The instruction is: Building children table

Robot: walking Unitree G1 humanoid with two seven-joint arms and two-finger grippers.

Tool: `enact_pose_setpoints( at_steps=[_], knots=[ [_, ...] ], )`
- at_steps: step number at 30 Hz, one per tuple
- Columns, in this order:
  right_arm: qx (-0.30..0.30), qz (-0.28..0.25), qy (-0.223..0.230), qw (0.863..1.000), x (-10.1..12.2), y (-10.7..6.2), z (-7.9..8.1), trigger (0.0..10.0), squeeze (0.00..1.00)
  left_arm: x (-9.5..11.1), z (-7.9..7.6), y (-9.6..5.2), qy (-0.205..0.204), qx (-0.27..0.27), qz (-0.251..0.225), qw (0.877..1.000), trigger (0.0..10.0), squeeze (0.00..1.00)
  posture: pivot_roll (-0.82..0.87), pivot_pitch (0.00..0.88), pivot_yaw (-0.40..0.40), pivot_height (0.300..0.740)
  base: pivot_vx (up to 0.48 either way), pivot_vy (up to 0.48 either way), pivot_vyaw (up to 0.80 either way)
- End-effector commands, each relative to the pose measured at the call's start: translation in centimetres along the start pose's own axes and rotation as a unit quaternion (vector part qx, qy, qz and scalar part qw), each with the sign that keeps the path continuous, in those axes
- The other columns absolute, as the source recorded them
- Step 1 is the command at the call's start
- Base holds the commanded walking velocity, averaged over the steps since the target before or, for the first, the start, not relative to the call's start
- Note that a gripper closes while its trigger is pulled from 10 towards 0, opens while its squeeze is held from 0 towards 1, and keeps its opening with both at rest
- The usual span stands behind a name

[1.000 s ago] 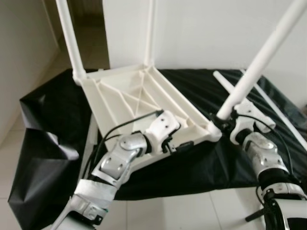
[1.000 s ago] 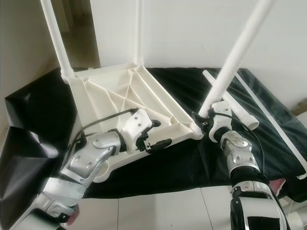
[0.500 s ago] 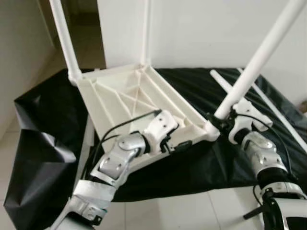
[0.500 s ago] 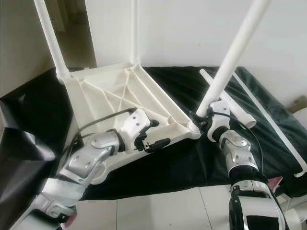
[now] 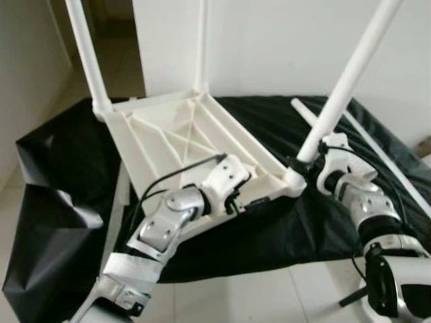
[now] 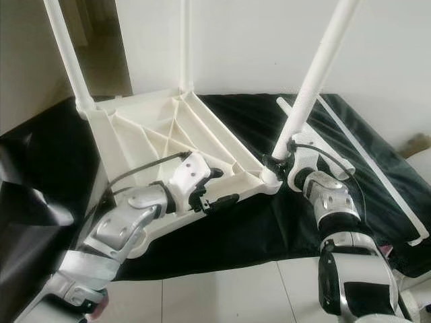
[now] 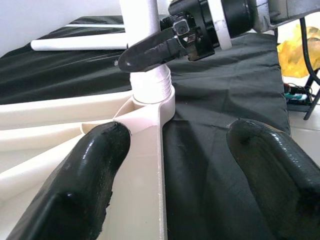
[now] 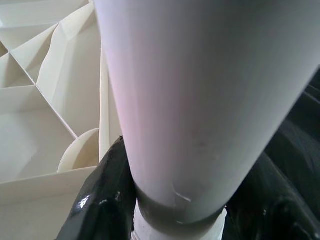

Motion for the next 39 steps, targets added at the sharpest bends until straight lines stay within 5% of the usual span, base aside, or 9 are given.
enact_pose_setpoints(
  at_steps=[1,8,20,28,39],
  knots=[
    [0.028,0.088,0.034,0.995,-3.5,0.1,1.7,10.0,0.00,0.0,-0.1,-0.1,-0.003,0.004,-0.002,1.000,10.0,0.00,0.06,0.000,-0.035,0.740,0.000,0.000,0.00],
    [0.044,0.120,-0.012,0.992,-3.1,0.4,1.7,10.0,0.00,-0.1,-0.1,-0.2,-0.007,0.008,-0.004,1.000,10.0,0.00,0.06,0.000,-0.040,0.740,0.000,0.000,0.00],
    [0.039,0.126,0.002,0.991,-3.9,0.5,2.3,10.0,0.00,-0.1,-0.2,-0.3,-0.010,0.009,-0.004,1.000,10.0,0.00,0.07,0.000,-0.045,0.740,0.000,0.000,0.00],
    [-0.106,0.109,0.081,0.985,-3.5,1.1,2.2,10.0,0.00,-0.2,-0.4,-0.3,-0.013,0.008,-0.006,1.000,10.0,0.00,0.06,0.000,-0.055,0.740,0.000,0.000,0.00],
    [-0.226,0.111,0.165,0.954,-3.8,1.6,6.4,10.0,0.00,-0.4,-0.7,0.1,-0.015,0.008,-0.009,1.000,10.0,0.00,0.05,0.000,-0.080,0.740,0.000,0.000,0.00]
  ],
)
Point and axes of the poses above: a point about 5 cm out from each wrist's last joint towards the gripper, its own y axis pointing out of the wrist towards the gripper, its own x axis along the axis of the wrist's last joint, z = x × y, the point moved 1 cm from there along y, pointing out of the wrist towards the gripper, and after that the axes turned 13 degrees about -y, right-handed, at the moved point
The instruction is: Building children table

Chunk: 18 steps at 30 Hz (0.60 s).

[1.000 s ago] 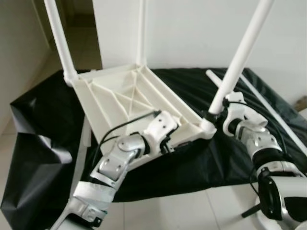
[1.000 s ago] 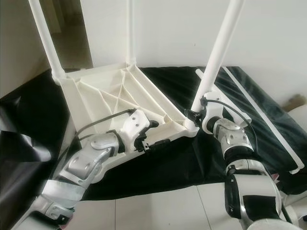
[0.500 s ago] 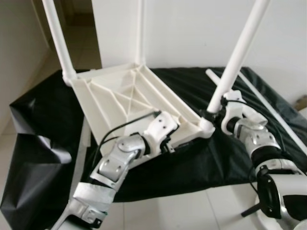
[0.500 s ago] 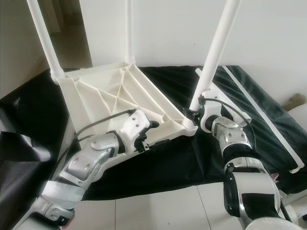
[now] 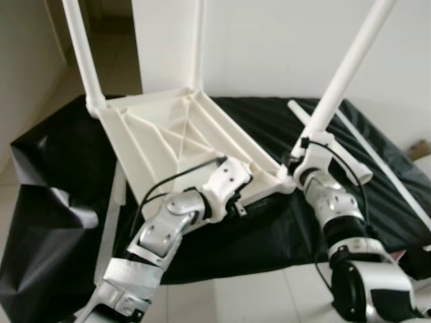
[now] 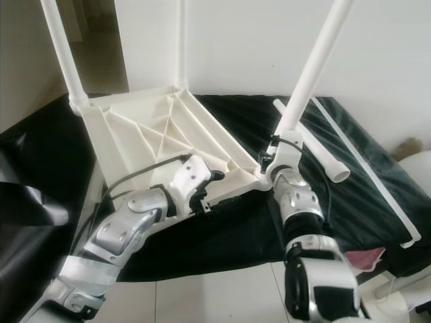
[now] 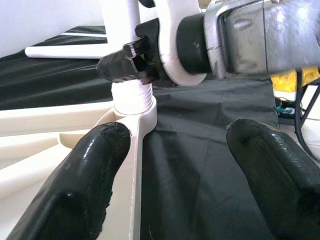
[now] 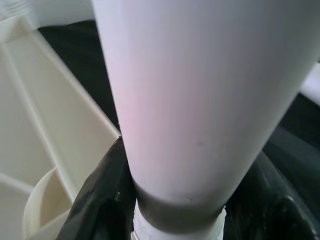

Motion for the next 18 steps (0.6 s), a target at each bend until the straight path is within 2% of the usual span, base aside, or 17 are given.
enact_pose_setpoints(
  at_steps=[1,2,3,5,8,12,18],
  knots=[
    [-0.044,0.093,0.054,0.993,-4.8,-1.0,1.0,10.0,0.00,-0.2,0.0,0.1,-0.005,0.012,-0.003,1.000,10.0,0.00,0.06,0.000,-0.085,0.740,0.000,0.000,0.00],
    [-0.044,0.093,0.054,0.993,-4.8,-1.0,1.0,10.0,0.00,-0.2,0.0,0.1,-0.005,0.012,-0.003,1.000,10.0,0.00,0.06,0.000,-0.085,0.740,0.000,0.000,0.00],
    [-0.095,0.091,0.079,0.988,-4.8,-1.5,1.2,10.0,0.00,-0.2,0.0,0.1,-0.006,0.015,-0.003,1.000,10.0,0.00,0.06,0.000,-0.088,0.740,0.000,0.000,0.00],
    [-0.144,0.098,0.119,0.977,-4.9,-2.0,1.5,10.0,0.00,-0.3,0.1,0.0,-0.007,0.018,-0.004,1.000,10.0,0.00,0.06,0.000,-0.090,0.740,0.000,0.000,0.00],
    [-0.151,0.095,0.126,0.976,-4.7,-2.1,1.6,10.0,0.00,-0.3,0.1,0.0,-0.008,0.018,-0.004,1.000,10.0,0.00,0.06,0.000,-0.088,0.740,0.000,0.000,0.00],
    [-0.124,0.073,0.111,0.983,-3.5,-2.1,2.0,10.0,0.00,-0.3,-0.1,0.1,-0.007,0.013,-0.004,1.000,10.0,0.00,0.06,0.000,-0.086,0.740,0.000,0.000,0.00],
    [-0.121,0.043,0.092,0.987,-2.7,-2.0,1.1,10.0,0.00,-0.3,-0.1,0.1,-0.006,0.011,-0.003,1.000,10.0,0.00,0.06,0.000,-0.088,0.740,0.000,0.000,0.00]
  ],
)
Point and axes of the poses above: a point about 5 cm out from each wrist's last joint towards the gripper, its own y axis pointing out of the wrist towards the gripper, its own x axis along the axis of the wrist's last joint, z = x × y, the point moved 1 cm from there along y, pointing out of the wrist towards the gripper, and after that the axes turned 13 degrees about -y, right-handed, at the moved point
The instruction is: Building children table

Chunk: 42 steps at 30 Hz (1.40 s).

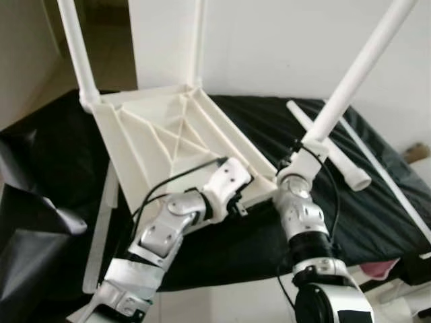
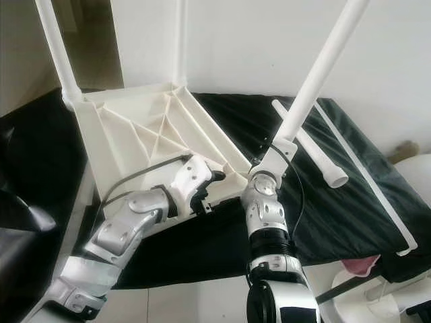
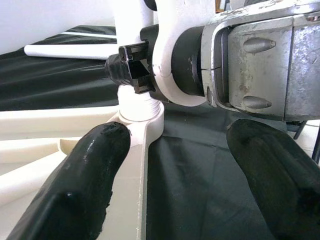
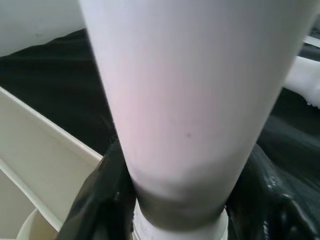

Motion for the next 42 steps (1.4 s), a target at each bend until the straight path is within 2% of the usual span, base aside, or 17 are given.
enact_pose_setpoints(
  at_steps=[1,2,6,7,8,9,17,21,24,27,32,34,36,39,40,41,42],
  knots=[
    [0.005,0.042,0.002,0.999,-2.5,0.1,-1.0,10.0,0.70,-0.3,-0.1,0.1,-0.001,0.009,-0.001,1.000,10.0,0.00,0.07,0.000,-0.090,0.740,0.000,0.000,0.00],
    [0.019,0.021,0.001,1.000,-2.0,0.2,-1.1,10.0,1.00,-0.4,-0.2,0.0,0.000,0.007,0.001,1.000,10.0,0.00,0.07,0.000,-0.090,0.740,0.000,0.000,0.00],
    [0.080,-0.047,-0.007,0.996,-0.5,0.3,-1.8,10.0,1.00,-0.6,-0.6,-0.1,0.005,-0.002,0.005,1.000,10.0,0.00,0.07,0.000,-0.097,0.740,0.000,0.000,0.00],
    [0.095,-0.061,-0.021,0.993,-0.2,0.4,-2.2,10.0,0.31,-0.6,-0.7,-0.2,0.007,-0.004,0.005,1.000,10.0,0.00,0.07,0.000,-0.097,0.740,0.000,0.000,0.00],
    [0.095,-0.061,-0.021,0.993,-0.2,0.4,-2.2,10.0,0.31,-0.6,-0.7,-0.2,0.007,-0.004,0.005,1.000,10.0,0.00,0.07,0.000,-0.097,0.740,0.000,0.000,0.00],
    [0.107,-0.068,-0.031,0.991,-0.1,0.6,-2.7,10.0,0.00,-0.6,-0.7,-0.2,0.008,-0.005,0.005,1.000,10.0,0.00,0.07,0.000,-0.098,0.740,0.000,0.000,0.00],
    [0.166,-0.097,-0.084,0.978,0.7,1.0,-4.6,10.0,0.00,-0.4,-0.8,-0.1,0.008,-0.005,0.004,1.000,10.0,0.00,0.06,0.000,-0.099,0.740,0.000,0.000,0.00],
    [0.232,-0.099,-0.140,0.958,1.0,1.9,-6.8,10.0,0.00,-0.3,-1.0,0.2,0.007,-0.006,0.003,1.000,10.0,0.00,0.06,0.000,-0.097,0.740,0.000,0.000,0.00],
    [0.254,-0.106,-0.157,0.949,1.2,2.0,-7.3,10.0,0.00,-0.4,-1.2,0.3,0.008,-0.008,0.005,1.000,10.0,0.00,0.06,0.000,-0.097,0.740,0.000,0.000,0.00],
    [0.304,-0.108,-0.210,0.923,1.2,2.1,-8.3,10.0,0.00,-0.6,-2.2,0.8,0.008,-0.021,0.007,1.000,10.0,0.00,0.06,0.000,-0.093,0.740,0.000,0.000,0.00],
    [0.349,-0.100,-0.249,0.898,1.1,2.4,-8.9,10.0,0.00,-0.6,-3.0,1.2,0.005,-0.035,0.005,0.999,10.0,0.00,0.05,0.000,-0.085,0.740,0.000,0.000,0.00],
    [0.349,-0.100,-0.249,0.898,1.1,2.4,-8.9,10.0,0.00,-0.6,-3.0,1.2,0.005,-0.035,0.005,0.999,10.0,0.00,0.05,0.000,-0.085,0.740,0.000,0.000,0.00],
    [0.375,-0.097,-0.267,0.882,1.2,2.5,-8.8,10.0,0.00,-0.5,-3.2,1.4,0.004,-0.041,0.004,0.999,10.0,0.00,0.05,0.000,-0.081,0.740,0.000,0.000,0.00],
    [0.376,-0.099,-0.272,0.880,1.3,2.6,-8.8,10.0,0.00,-0.5,-3.3,1.5,0.004,-0.042,0.003,0.999,10.0,0.00,0.05,0.000,-0.081,0.740,0.000,0.000,0.00],
    [0.381,-0.099,-0.281,0.875,1.3,2.7,-8.6,4.2,0.00,-0.4,-3.2,1.5,0.004,-0.042,0.003,0.999,10.0,0.00,0.05,0.000,-0.076,0.740,0.000,0.000,0.00],
    [0.387,-0.100,-0.285,0.871,1.4,2.8,-8.3,4.8,0.00,-0.3,-3.1,1.5,0.004,-0.043,0.004,0.999,10.0,0.00,0.05,0.000,-0.074,0.740,0.000,0.000,0.00],
    [0.394,-0.100,-0.287,0.868,1.4,2.8,-8.2,4.8,0.00,-0.3,-3.1,1.5,0.003,-0.043,0.004,0.999,10.0,0.00,0.05,0.000,-0.074,0.740,0.000,0.000,0.00]
  ],
)
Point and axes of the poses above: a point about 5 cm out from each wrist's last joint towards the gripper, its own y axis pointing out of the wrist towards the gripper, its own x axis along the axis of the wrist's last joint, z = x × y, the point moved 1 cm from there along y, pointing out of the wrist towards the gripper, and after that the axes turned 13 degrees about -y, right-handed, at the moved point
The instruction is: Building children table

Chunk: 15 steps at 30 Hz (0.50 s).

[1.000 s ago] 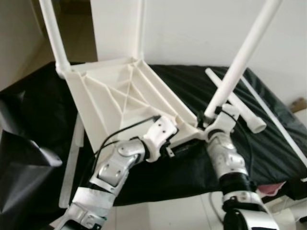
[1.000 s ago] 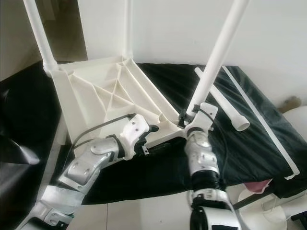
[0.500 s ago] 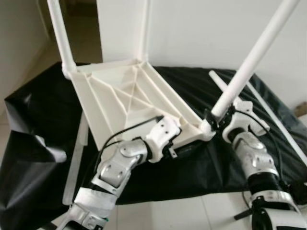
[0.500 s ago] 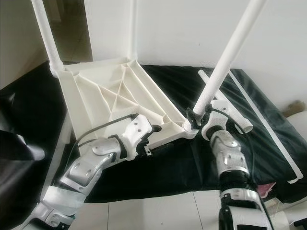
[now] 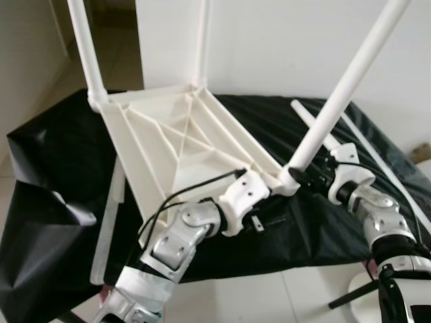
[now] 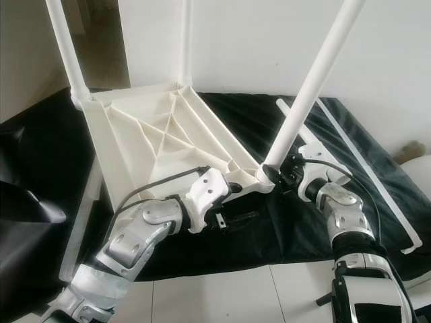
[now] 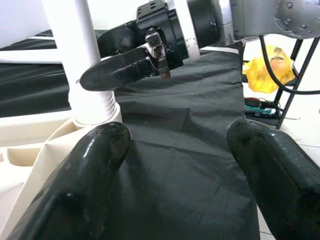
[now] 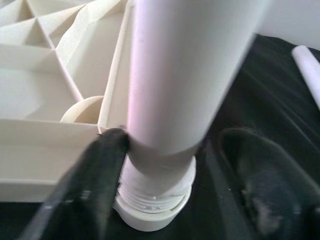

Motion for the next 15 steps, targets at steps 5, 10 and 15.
enact_pose_setpoints(
  at_steps=[5,10,15],
  knots=[
    [0.010,0.000,-0.003,1.000,0.0,0.4,0.0,10.0,0.00,-0.1,0.2,0.3,0.011,0.009,0.008,1.000,10.0,0.00,0.06,0.000,-0.082,0.740,0.000,0.000,0.00],
    [-0.005,-0.012,0.026,1.000,-0.4,0.3,0.2,10.0,0.00,0.0,2.6,1.2,0.022,0.083,0.013,0.996,10.0,0.00,0.07,0.000,-0.083,0.740,0.000,0.000,0.00],
    [-0.021,-0.026,0.050,0.998,-0.7,0.0,0.2,10.0,0.00,0.5,4.3,1.8,0.018,0.136,0.018,0.990,10.0,0.00,0.06,0.000,-0.066,0.740,0.000,0.000,0.00]
  ],
)
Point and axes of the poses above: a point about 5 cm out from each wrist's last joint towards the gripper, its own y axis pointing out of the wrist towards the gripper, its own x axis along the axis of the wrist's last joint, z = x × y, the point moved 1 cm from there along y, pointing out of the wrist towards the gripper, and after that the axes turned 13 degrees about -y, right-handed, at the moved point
